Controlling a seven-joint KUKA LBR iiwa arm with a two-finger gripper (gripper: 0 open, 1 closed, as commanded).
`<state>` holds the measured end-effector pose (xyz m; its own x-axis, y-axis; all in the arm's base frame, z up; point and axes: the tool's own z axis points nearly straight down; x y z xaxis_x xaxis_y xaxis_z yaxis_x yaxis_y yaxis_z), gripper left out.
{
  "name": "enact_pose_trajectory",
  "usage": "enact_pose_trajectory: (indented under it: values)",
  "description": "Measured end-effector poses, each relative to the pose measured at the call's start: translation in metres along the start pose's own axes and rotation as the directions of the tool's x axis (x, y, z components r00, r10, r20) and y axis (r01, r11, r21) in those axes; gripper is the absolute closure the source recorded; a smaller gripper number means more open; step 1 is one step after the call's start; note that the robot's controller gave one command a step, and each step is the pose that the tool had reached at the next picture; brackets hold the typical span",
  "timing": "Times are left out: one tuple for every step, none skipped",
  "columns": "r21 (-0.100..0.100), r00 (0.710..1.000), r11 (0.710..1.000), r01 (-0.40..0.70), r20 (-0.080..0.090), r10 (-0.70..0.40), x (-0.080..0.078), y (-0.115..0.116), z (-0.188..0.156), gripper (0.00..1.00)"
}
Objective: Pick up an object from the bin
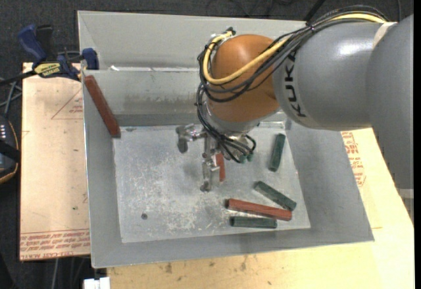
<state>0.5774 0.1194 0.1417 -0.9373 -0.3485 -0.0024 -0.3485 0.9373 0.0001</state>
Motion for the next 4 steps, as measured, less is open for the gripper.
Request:
enact_pose_trajectory:
  values:
    - [-0.001,0.997,0.997,-0.076,0.000,0.076,0.005,-0.023,0.033,0.00]
    - [-0.001,0.966,0.966,0.260,0.000,-0.260,-0.001,-0.040,0.043,0.00]
    - [-0.002,0.906,0.906,0.423,0.000,-0.423,0.004,-0.066,0.026,0.00]
    - [0.000,0.797,0.797,0.604,0.002,-0.604,-0.034,-0.081,0.050,1.00]
